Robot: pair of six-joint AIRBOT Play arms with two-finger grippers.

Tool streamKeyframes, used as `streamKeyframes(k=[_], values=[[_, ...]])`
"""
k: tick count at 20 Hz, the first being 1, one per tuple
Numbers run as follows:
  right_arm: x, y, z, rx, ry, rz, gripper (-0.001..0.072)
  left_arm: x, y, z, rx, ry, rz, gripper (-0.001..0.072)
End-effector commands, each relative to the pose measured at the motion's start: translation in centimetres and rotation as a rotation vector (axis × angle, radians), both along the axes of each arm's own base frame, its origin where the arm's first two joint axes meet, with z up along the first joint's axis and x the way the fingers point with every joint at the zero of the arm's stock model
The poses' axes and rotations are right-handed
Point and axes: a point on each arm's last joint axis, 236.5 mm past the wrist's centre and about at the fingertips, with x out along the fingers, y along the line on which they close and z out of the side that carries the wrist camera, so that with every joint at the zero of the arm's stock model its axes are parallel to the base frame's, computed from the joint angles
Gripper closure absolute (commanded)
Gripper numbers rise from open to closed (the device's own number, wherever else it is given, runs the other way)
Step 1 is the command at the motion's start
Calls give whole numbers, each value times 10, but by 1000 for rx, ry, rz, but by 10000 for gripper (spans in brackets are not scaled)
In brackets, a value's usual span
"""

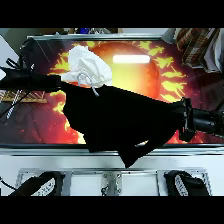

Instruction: Fold the clothes and pants, and hang the long-sleeved shirts on hangers.

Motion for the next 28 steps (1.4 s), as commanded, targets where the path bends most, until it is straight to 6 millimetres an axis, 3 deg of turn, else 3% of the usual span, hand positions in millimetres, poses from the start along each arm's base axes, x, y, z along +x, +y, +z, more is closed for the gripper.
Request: streamKeyframes(k=[1,7,8,9,10,13,18,19,21,22,25,28], values=[[-9,6,22,91,-17,44,701,-7,-29,26,14,-65,-97,688],[-11,6,51,215,-44,49,701,-12,-48,28,0,-74,-141,682],[-8,5,54,227,-46,40,701,-12,-48,30,-4,-78,-140,501],[-7,4,54,228,-46,32,701,-11,-48,33,-4,-91,-135,230],[-7,4,54,228,-46,32,701,-10,-45,39,-9,-113,-122,156],[-4,3,55,231,-47,20,701,-8,-26,59,-19,-172,-56,156],[12,-3,58,236,-70,-54,702,-20,-5,100,-108,-255,15,158],[14,-4,58,235,-79,-64,701,-22,0,105,-104,-271,28,225],[22,-8,60,241,-81,-104,701,-25,10,114,-100,-298,54,649],[26,-11,61,233,-113,-124,701,-27,14,118,-95,-316,63,687],[45,-28,81,238,-241,-245,701,-32,19,129,-93,-353,79,687],[69,-64,105,209,-370,-429,701,-38,18,136,-91,-373,75,687]])
